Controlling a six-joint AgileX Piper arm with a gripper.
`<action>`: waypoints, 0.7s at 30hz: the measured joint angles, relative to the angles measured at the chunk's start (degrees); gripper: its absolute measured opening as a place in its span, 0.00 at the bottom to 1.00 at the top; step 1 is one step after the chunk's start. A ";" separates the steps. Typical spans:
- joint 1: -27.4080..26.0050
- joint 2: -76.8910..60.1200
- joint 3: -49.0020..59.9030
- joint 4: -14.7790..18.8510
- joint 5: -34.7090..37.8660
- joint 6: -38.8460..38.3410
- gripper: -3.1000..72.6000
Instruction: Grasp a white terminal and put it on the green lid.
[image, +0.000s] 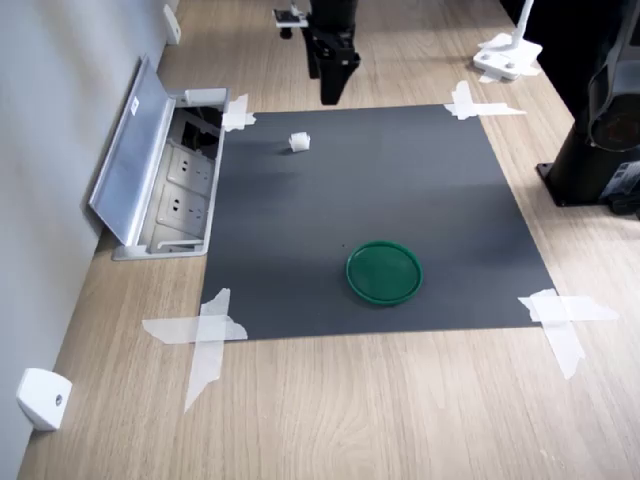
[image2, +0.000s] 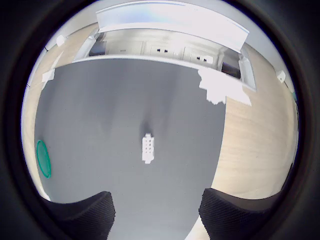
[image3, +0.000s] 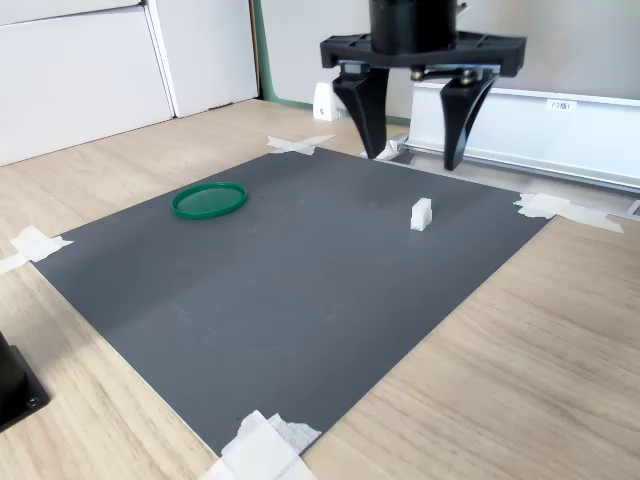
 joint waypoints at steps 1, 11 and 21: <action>0.00 0.38 -0.48 0.18 0.06 -0.07 0.99; 2.30 6.46 -1.08 1.37 -0.56 -1.66 0.99; 5.22 11.64 -1.18 -0.77 -5.59 -0.12 0.98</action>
